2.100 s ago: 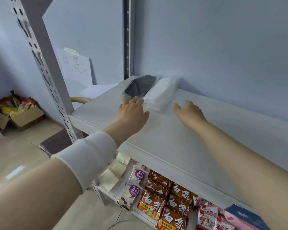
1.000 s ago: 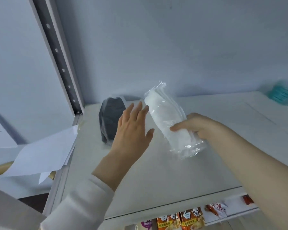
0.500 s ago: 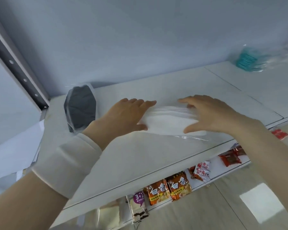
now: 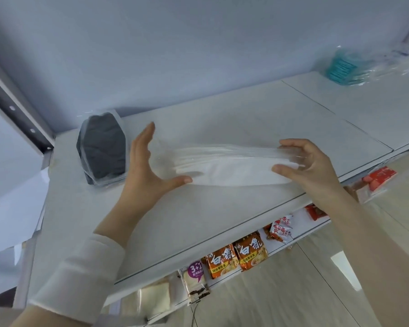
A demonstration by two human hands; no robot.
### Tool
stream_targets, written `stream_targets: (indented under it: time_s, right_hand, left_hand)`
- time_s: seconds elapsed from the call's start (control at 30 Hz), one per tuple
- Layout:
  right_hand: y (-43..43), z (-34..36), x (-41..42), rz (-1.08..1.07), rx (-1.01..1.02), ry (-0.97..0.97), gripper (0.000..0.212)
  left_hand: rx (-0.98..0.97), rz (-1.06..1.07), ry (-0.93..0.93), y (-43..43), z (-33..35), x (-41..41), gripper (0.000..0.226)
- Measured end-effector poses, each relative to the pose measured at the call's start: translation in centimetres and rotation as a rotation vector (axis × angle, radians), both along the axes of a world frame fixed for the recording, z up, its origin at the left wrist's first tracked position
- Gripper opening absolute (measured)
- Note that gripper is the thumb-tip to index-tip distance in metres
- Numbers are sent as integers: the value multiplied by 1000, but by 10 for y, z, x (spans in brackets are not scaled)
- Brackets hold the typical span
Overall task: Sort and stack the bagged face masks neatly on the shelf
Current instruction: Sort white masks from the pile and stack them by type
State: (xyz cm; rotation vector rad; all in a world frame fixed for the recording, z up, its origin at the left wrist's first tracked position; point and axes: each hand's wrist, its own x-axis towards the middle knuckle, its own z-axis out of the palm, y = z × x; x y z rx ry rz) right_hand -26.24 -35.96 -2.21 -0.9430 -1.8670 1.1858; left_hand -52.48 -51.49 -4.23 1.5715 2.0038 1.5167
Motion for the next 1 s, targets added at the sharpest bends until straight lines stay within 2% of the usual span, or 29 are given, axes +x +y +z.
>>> stream_targets:
  time_s: [0.07,0.13,0.2,0.27,0.37,0.47,0.57,0.7,0.83,1.0]
  right_hand:
    - [0,0,-3,15,4,-23,48]
    - [-2,-2,-8,17,-5,-28,47]
    - [-3,-3,-14,-4,1,-16,44]
    - [-4,-2,-18,-48,8,25,42]
    - [-5,-2,-17,-63,47,82,47]
    - [-8,-9,-15,-27,20,7,50]
    - [-11,-10,-16,-92,-37,-29,50]
    - [-20,-3,-7,-179,-85,-39,51]
    - [-32,-1,41,-253,-207,-11,74]
    - [-59,-9,150,-387,-350,97,38]
  left_hand:
    - [-27,-62,-226,3,-2,3,129]
    - [-60,-90,-280,11,-3,8,132]
    - [-50,-67,-282,17,-1,16,121]
    - [-14,13,-312,19,5,23,100]
    - [1,41,-323,16,4,23,78]
    - [-88,-2,-337,13,-1,23,66]
    - [-151,34,-323,16,0,22,48]
    - [-123,86,-335,14,9,35,41]
    - [-127,-73,-353,19,29,72,32]
    - [-242,-357,-357,46,42,150,32]
